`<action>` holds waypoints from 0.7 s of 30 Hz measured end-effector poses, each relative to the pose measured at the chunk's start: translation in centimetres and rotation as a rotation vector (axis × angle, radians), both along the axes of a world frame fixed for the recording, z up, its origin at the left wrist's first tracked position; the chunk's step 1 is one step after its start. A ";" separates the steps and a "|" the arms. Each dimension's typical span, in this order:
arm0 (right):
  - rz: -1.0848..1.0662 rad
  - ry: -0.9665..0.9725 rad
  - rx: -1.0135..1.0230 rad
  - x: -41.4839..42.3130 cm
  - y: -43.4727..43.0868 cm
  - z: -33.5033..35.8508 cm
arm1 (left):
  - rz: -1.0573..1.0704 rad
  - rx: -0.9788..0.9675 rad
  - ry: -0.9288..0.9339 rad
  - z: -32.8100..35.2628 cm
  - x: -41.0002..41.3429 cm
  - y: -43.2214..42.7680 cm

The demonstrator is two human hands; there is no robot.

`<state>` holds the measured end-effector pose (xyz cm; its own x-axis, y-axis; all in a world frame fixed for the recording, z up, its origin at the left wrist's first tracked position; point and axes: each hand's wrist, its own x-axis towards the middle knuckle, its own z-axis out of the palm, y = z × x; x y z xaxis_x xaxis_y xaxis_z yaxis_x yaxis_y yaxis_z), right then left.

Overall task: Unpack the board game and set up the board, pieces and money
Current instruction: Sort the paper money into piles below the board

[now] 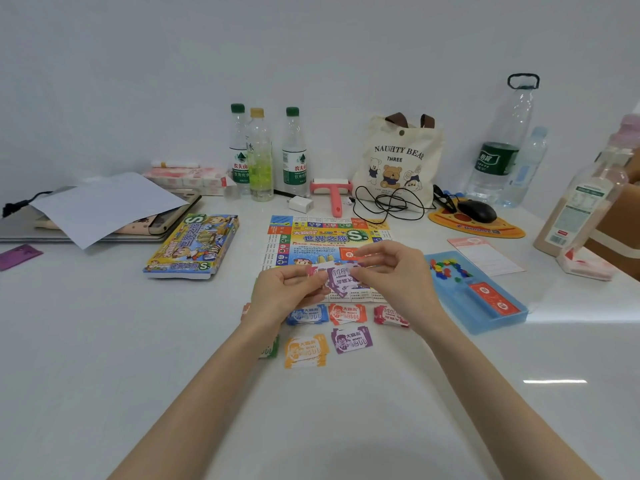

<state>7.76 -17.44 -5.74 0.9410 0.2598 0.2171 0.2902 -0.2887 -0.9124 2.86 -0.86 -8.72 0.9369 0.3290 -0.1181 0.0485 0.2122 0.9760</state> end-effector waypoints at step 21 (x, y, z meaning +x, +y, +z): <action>0.014 0.243 0.366 -1.4 2.3 -0.3 | -0.056 -0.260 -0.032 0.1 -0.2 0.0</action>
